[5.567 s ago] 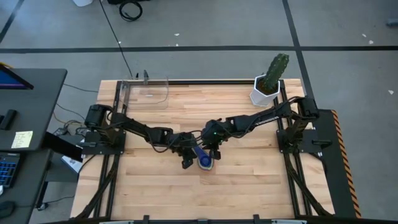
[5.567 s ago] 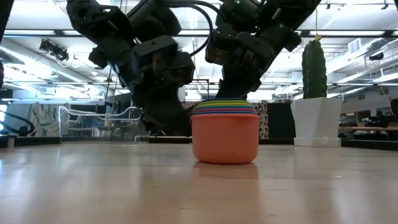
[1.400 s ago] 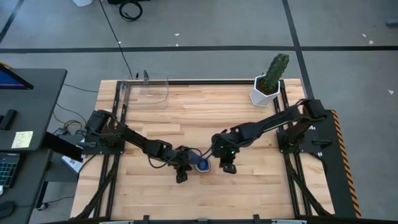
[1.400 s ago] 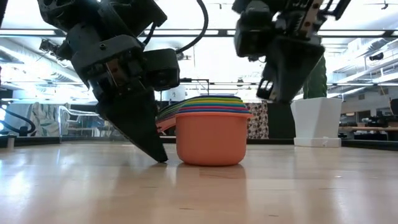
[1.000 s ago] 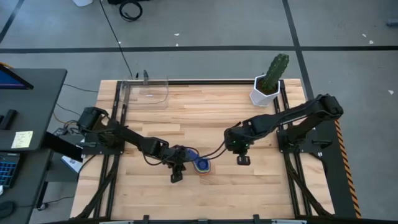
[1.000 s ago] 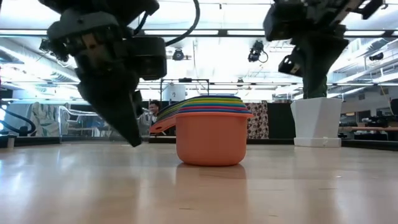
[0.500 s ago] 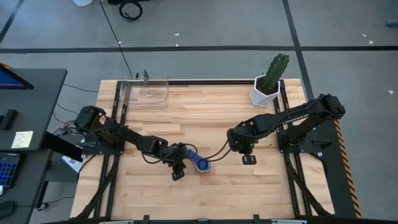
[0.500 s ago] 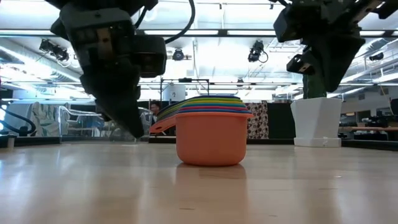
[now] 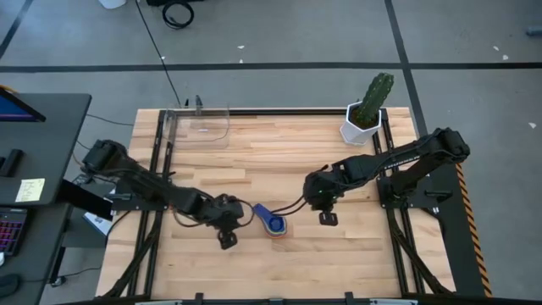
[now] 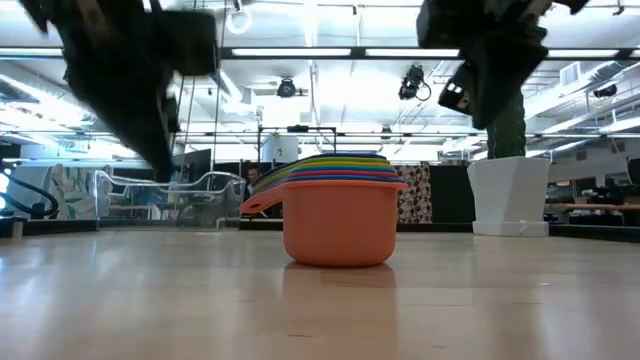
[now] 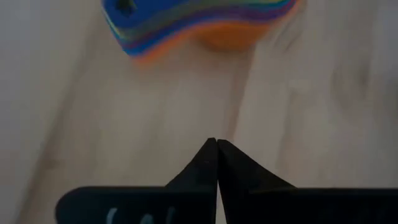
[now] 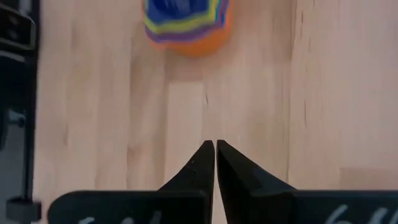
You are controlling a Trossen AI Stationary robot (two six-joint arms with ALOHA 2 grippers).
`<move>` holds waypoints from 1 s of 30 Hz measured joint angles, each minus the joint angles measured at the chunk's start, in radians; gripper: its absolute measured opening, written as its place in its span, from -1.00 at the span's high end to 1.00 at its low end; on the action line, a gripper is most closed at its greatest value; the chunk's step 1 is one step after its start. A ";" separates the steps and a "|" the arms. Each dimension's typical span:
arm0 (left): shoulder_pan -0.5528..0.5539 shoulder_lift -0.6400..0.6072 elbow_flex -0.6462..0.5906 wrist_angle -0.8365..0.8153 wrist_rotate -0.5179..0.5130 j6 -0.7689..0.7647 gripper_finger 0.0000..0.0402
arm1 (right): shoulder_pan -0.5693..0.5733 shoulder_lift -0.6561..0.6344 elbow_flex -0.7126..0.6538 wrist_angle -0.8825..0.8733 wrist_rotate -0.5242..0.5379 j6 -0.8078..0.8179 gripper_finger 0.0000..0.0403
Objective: Nest measuring cups in basket
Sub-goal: Put the stacked nesting measuring cups into the transparent bin
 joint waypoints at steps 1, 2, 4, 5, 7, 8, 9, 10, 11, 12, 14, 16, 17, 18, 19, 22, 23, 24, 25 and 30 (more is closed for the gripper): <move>-0.014 -0.034 -0.008 -0.005 -0.032 0.000 0.97 | 0.000 0.000 0.000 0.021 0.000 0.000 0.88; -0.026 -0.070 -0.027 0.000 -0.051 0.000 0.97 | 0.000 0.000 0.000 0.047 0.000 0.000 0.89; -0.040 -0.134 -0.075 0.055 -0.064 -0.006 0.97 | 0.000 0.000 0.000 0.097 0.000 0.000 0.89; -0.048 -0.168 -0.112 0.092 -0.064 -0.025 0.97 | 0.000 0.000 0.000 0.120 0.000 0.000 0.89; -0.061 -0.241 -0.197 0.173 -0.064 -0.083 0.97 | 0.000 0.000 0.000 0.177 0.000 0.000 0.88; -0.067 -0.269 -0.246 0.252 -0.062 -0.116 0.97 | 0.000 0.000 0.000 0.203 0.000 0.000 0.88; -0.073 -0.296 -0.293 0.320 -0.061 -0.156 0.97 | 0.000 0.000 0.000 0.230 0.000 0.000 0.88; -0.079 -0.321 -0.341 0.388 -0.061 -0.200 0.97 | 0.000 0.000 0.000 0.262 0.000 0.000 0.88; -0.083 -0.334 -0.386 0.475 -0.061 -0.240 0.97 | 0.000 0.000 0.000 0.291 0.000 0.000 0.88; -0.084 -0.341 -0.423 0.565 -0.061 -0.282 0.97 | 0.000 0.000 0.000 0.316 0.000 0.000 0.88; -0.084 -0.349 -0.490 0.739 -0.084 -0.362 0.97 | 0.000 0.000 0.000 0.381 0.000 0.000 0.89; -0.084 -0.346 -0.532 0.866 -0.140 -0.438 0.97 | 0.000 0.000 0.000 0.440 0.000 0.000 0.89; -0.084 -0.345 -0.546 0.899 -0.176 -0.469 0.97 | 0.000 0.000 0.000 0.473 0.000 0.000 0.88; -0.084 -0.345 -0.553 0.913 -0.213 -0.496 0.97 | 0.000 0.000 0.000 0.504 0.000 0.001 0.88; -0.084 -0.345 -0.554 0.916 -0.243 -0.523 0.97 | 0.000 0.000 0.000 0.530 0.001 0.000 0.88; -0.094 -0.344 -0.549 0.915 -0.317 -0.556 0.97 | 0.000 0.000 0.000 0.625 0.001 0.001 0.88; -0.095 -0.339 -0.546 0.919 -0.327 -0.559 0.97 | 0.000 0.000 0.000 0.653 0.000 0.000 0.88; -0.096 -0.333 -0.546 0.922 -0.334 -0.577 0.97 | 0.000 0.000 0.000 0.681 0.000 0.000 0.88; -0.096 -0.332 -0.546 0.913 -0.344 -0.606 0.97 | 0.000 0.000 0.000 0.704 0.001 0.001 0.88; -0.110 -0.281 -0.546 0.881 -0.405 -0.757 0.97 | 0.000 0.000 0.000 0.815 0.000 0.000 0.89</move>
